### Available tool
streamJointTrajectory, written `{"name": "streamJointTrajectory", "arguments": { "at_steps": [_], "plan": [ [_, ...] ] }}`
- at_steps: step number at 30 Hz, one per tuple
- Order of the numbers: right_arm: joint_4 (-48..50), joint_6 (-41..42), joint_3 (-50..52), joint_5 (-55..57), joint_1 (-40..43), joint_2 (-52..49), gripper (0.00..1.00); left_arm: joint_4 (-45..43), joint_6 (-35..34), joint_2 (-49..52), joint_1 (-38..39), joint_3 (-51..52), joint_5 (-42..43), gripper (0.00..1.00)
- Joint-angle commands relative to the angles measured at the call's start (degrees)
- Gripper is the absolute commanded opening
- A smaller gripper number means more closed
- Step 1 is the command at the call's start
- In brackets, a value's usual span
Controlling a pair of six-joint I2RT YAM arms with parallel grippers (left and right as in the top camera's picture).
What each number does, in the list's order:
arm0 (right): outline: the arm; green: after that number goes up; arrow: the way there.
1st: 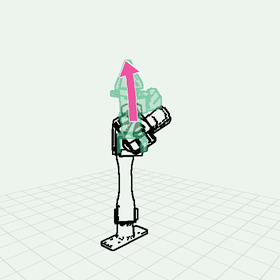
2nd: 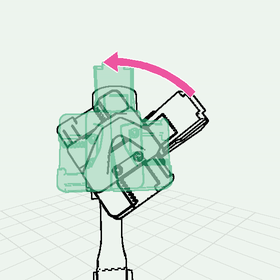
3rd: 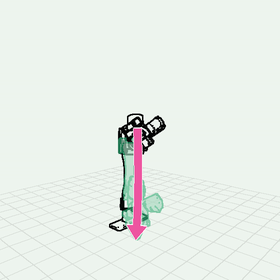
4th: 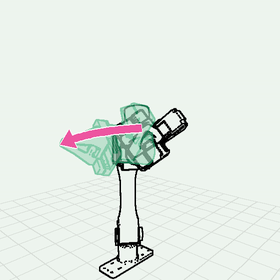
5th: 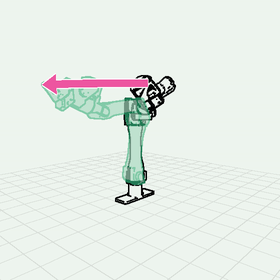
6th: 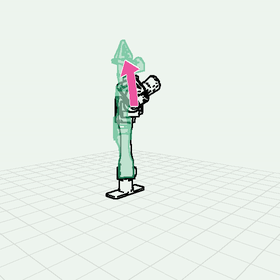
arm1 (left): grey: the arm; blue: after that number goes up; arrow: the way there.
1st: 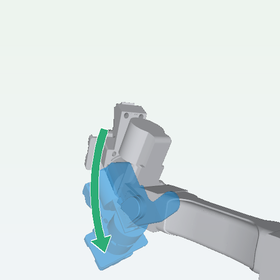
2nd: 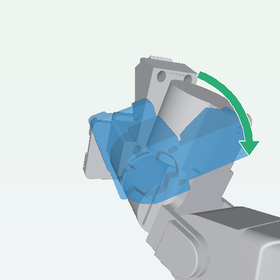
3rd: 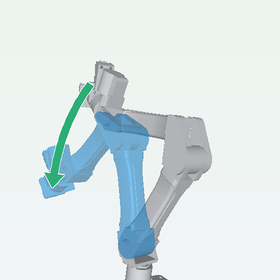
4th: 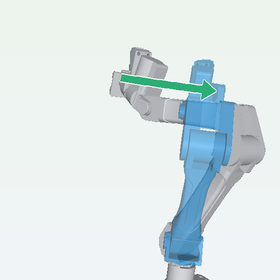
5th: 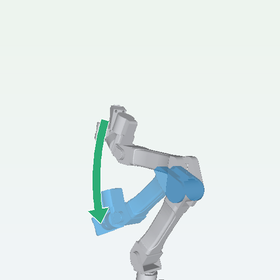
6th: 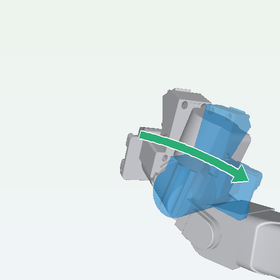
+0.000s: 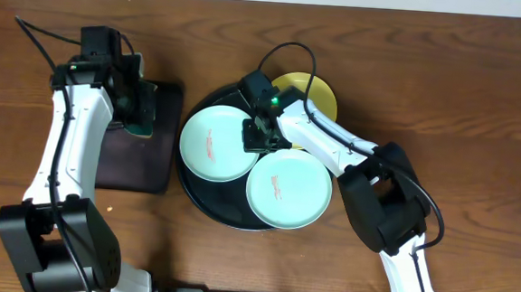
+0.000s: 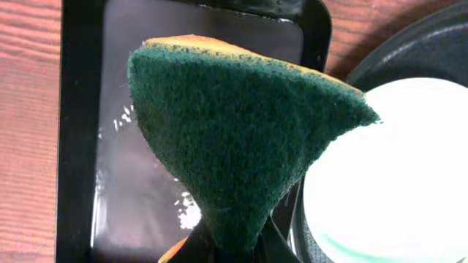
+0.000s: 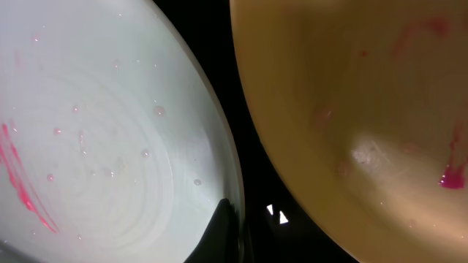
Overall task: Clean dirty plates on tray and stack at the side
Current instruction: 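Grasp the green sponge with the left gripper and lift it, then scrub the upper pale-green plate with the sponge while right gripper holds it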
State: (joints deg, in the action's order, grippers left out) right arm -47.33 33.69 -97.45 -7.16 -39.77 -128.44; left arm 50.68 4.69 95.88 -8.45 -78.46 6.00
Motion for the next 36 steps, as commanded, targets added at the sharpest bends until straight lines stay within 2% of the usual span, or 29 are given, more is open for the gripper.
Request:
{"name": "streamJointTrajectory", "arguments": {
  "at_steps": [1, 29, 36],
  "plan": [
    [-0.66, -1.60, 0.50, 0.44, -0.39, -1.77, 0.01, 0.24, -3.82, 0.35, 0.17, -0.37, -2.32, 0.07],
    [-0.66, -1.92, 0.50, 0.04, -0.28, -1.77, 0.01, -0.17, -7.34, 0.35, 0.20, 0.61, -2.60, 0.07],
    [-0.61, -2.05, 0.50, 0.04, -0.28, -1.77, 0.01, -0.66, -9.90, 0.50, 5.77, 1.81, -2.54, 0.07]
  ]
}}
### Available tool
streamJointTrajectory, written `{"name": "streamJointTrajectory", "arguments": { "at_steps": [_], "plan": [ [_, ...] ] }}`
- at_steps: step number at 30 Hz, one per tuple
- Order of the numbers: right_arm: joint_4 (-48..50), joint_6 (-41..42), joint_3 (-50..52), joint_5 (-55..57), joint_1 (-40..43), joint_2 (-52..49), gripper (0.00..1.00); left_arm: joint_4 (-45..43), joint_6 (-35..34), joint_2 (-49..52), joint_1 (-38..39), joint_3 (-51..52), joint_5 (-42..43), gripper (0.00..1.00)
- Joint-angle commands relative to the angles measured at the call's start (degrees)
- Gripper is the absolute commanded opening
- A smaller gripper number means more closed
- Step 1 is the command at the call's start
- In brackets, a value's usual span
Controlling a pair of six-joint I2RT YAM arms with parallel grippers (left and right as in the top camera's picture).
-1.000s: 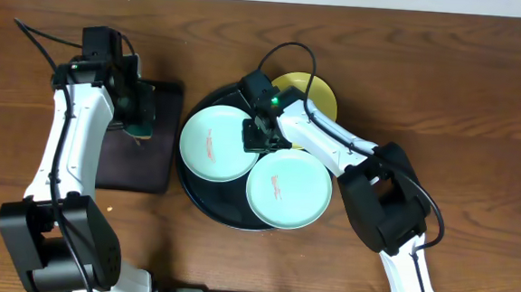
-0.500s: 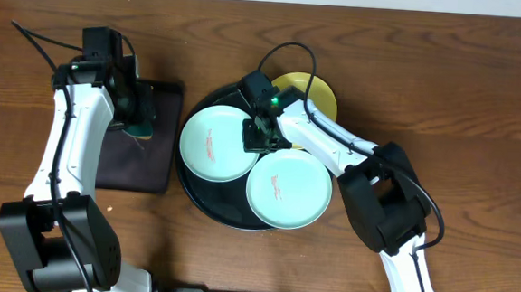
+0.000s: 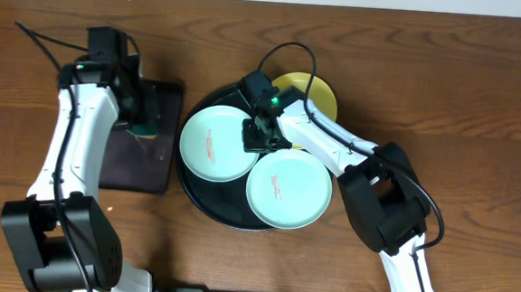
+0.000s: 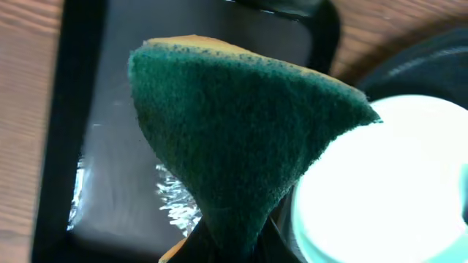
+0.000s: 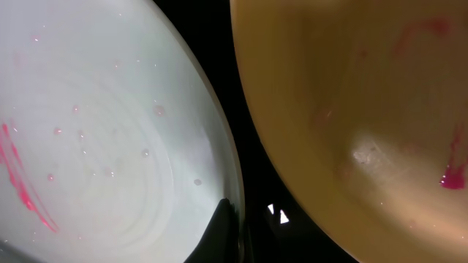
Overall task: Clean dirty plates on tray and stack at the side
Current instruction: 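Scrub the upper pale-green plate with the sponge while right gripper holds it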
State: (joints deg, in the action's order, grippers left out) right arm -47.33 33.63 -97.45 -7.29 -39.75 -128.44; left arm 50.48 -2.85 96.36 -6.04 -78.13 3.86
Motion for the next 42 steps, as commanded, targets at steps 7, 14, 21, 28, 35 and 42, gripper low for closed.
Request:
{"name": "streamJointTrajectory", "arguments": {
  "at_steps": [7, 14, 21, 28, 35, 42],
  "plan": [
    [-0.63, -1.99, 0.50, -0.31, 0.07, -1.77, 0.01, -2.60, -9.79, 5.29, 13.99, 4.15, -0.42, 0.07],
    [-0.68, -1.99, 0.50, -0.28, 0.07, -1.77, 0.01, -5.03, -14.73, 12.81, 19.50, 4.52, -0.46, 0.07],
    [-0.66, -2.01, 0.50, -0.28, 0.07, -1.77, 0.01, -5.16, -17.53, 15.39, 19.98, 4.50, 0.31, 0.07],
    [-0.61, -1.99, 0.50, -0.28, 0.07, -1.77, 0.01, -5.66, -2.29, 15.34, 19.69, 4.50, 13.90, 0.07],
    [-0.61, -2.01, 0.50, -0.26, 0.07, -1.77, 0.01, -5.22, -21.84, 15.34, 18.16, 4.50, -12.79, 0.07],
    [-0.35, -2.01, 0.50, -0.26, 0.07, -1.77, 0.01, -4.72, -20.11, 15.34, 19.06, 4.50, -7.91, 0.07]
  ]
}}
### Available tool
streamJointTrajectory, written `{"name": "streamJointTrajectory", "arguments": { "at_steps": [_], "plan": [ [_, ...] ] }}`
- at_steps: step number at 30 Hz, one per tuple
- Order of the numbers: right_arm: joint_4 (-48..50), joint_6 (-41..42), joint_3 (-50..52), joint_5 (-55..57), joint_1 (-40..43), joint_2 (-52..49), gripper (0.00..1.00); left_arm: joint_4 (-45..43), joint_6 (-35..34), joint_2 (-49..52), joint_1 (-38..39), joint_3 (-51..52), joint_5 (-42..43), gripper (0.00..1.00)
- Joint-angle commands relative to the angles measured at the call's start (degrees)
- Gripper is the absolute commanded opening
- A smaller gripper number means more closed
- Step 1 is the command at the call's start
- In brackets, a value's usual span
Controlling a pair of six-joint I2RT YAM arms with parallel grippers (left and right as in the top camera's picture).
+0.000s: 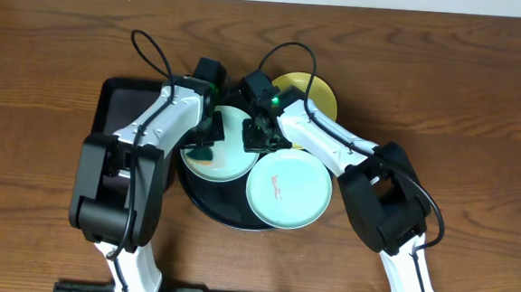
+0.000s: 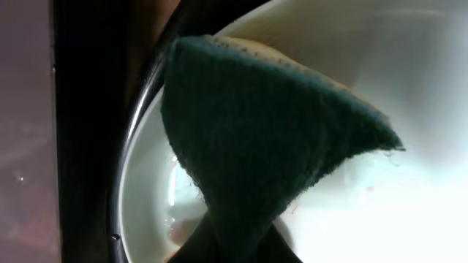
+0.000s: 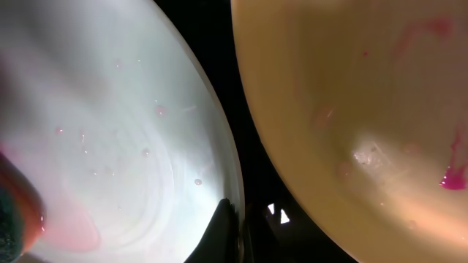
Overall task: Clean dirty plates on tray and stack at the side
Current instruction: 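Scrub the upper pale-green plate with the sponge while right gripper holds it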
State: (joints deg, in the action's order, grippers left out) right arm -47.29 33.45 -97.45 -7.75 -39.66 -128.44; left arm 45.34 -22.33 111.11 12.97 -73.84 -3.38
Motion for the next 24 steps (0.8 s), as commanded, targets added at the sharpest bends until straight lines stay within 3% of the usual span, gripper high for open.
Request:
{"name": "streamJointTrajectory", "arguments": {
  "at_steps": [1, 6, 8, 13, 17, 20, 24],
  "plan": [
    [-0.39, -1.84, 0.50, 0.20, -0.02, -1.77, 0.01, 0.39, 2.32, 0.59, 0.31, 0.22, 3.10, 0.07],
    [-0.39, -1.84, 0.50, 0.17, -0.02, -1.77, 0.01, 0.24, 14.27, 0.59, 1.01, 0.22, 21.62, 0.07],
    [-0.39, -1.84, 0.50, 0.20, -0.02, -1.77, 0.01, -0.09, 15.26, 0.59, 0.98, 0.22, 23.91, 0.07],
    [-0.42, -1.84, 0.50, 0.17, -0.02, -1.77, 0.01, -4.50, 14.73, 0.59, 0.92, 0.22, 20.92, 0.07],
    [-0.42, -1.84, 0.50, 0.20, -0.02, -1.77, 0.01, -8.11, 9.97, 0.59, 0.92, 0.22, 9.79, 0.07],
    [-0.42, -1.84, 0.50, 0.20, -0.02, -1.77, 0.01, -7.30, 3.30, 0.59, 0.94, 0.22, -0.13, 0.08],
    [-0.42, -1.84, 0.50, 0.20, -0.02, -1.77, 0.01, -3.26, 1.38, 0.59, 1.01, 0.22, -1.51, 0.07]
  ]
}}
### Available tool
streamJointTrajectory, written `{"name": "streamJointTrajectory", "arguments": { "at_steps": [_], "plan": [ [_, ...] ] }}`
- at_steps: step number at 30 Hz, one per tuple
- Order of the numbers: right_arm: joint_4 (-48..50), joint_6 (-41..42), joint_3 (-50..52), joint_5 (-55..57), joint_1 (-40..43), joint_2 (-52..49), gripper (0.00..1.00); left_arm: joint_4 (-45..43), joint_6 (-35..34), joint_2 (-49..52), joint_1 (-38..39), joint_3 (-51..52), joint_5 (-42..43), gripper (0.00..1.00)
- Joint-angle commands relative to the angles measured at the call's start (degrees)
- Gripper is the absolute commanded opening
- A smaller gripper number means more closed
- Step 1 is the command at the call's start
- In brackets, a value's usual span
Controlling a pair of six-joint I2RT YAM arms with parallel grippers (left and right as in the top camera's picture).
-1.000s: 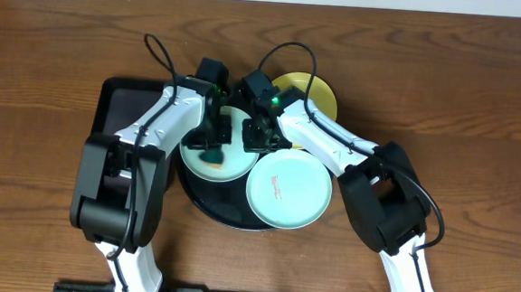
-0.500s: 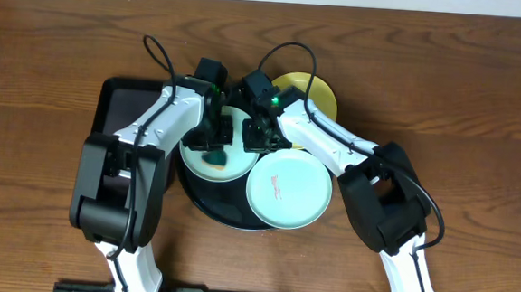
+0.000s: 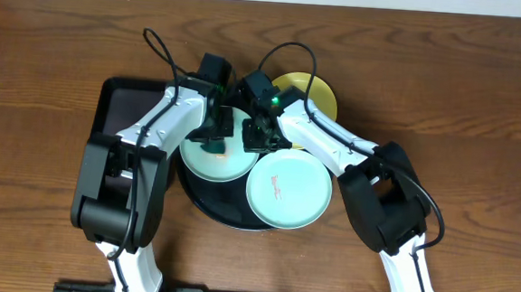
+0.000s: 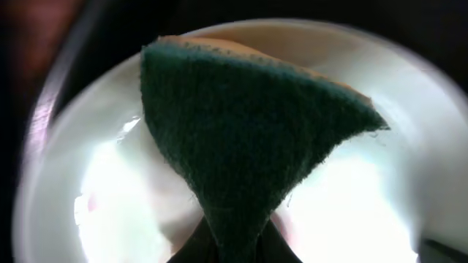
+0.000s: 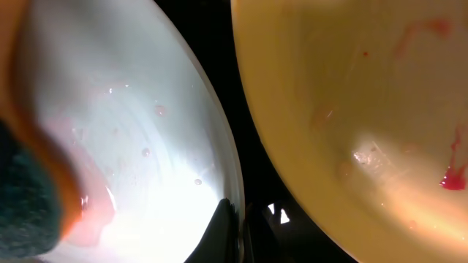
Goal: Clean dirty plates on tray and stack at the side
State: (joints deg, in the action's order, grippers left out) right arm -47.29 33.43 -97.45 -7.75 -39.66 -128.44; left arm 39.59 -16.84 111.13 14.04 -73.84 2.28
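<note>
A round black tray (image 3: 196,199) carries two pale green plates and a yellow plate (image 3: 322,93) with pink smears (image 5: 453,179). My left gripper (image 4: 235,245) is shut on a green and orange sponge (image 4: 241,139), which presses on the left pale green plate (image 3: 203,163). The sponge (image 5: 25,191) leaves a wet pink smear (image 5: 91,219) on that plate (image 5: 161,168). My right gripper (image 5: 238,226) is shut on this plate's right rim, one finger on top. The second pale green plate (image 3: 288,188) has a red streak.
A black rectangular tray (image 3: 123,101) lies to the left of the round tray. Both arms cross over the round tray's far half. Brown wooden table (image 3: 480,105) surrounds everything.
The sponge has moved from the plate's left part towards its middle, nearer my right gripper. The red mark on the plate is now a pale pink wet smear. The right gripper has not moved.
My left gripper first held the sponge over the rectangular tray at the left, and still did a second later. Then the sponge was down on the left plate's left side, and now it is farther across it. My right gripper stayed shut on that plate's rim throughout.
</note>
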Motion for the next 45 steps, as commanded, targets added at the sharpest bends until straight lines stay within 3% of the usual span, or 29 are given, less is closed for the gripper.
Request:
{"name": "streamJointTrajectory", "arguments": {
  "at_steps": [1, 4, 11, 17, 21, 27, 37, 45],
  "plan": [
    [-0.42, -1.84, 0.50, 0.20, -0.02, -1.77, 0.01, 3.74, -4.04, 0.57, 0.09, 0.22, -6.67, 0.07],
    [-0.39, -1.84, 0.50, 0.20, -0.02, -1.77, 0.01, 7.67, -2.97, 0.57, 0.20, 0.22, -1.77, 0.07],
    [-0.35, -1.84, 0.50, 0.17, -0.02, -1.77, 0.01, 8.83, 9.77, 0.57, 0.17, 0.22, 16.85, 0.07],
    [-0.35, -1.86, 0.50, 0.17, -0.02, -1.77, 0.01, 0.74, 9.73, 0.57, -0.15, 0.22, 15.89, 0.07],
    [-0.35, -2.23, 0.50, 0.15, -0.02, -1.77, 0.01, -3.93, 9.11, 0.46, -1.20, -0.50, 10.01, 0.07],
    [-0.35, -2.86, 0.50, 0.13, -0.02, -1.77, 0.01, 0.52, 9.09, -3.26, -3.80, -4.94, 6.47, 0.07],
    [0.24, -9.64, -0.83, -1.11, -0.31, 0.55, 0.01, 7.80, 6.25, -19.56, -12.41, -6.56, 5.55, 0.07],
    [0.07, -13.66, -1.11, 17.94, -4.28, 9.73, 0.01, 11.17, 6.27, -21.97, -17.20, -6.43, 5.57, 0.07]
  ]
}}
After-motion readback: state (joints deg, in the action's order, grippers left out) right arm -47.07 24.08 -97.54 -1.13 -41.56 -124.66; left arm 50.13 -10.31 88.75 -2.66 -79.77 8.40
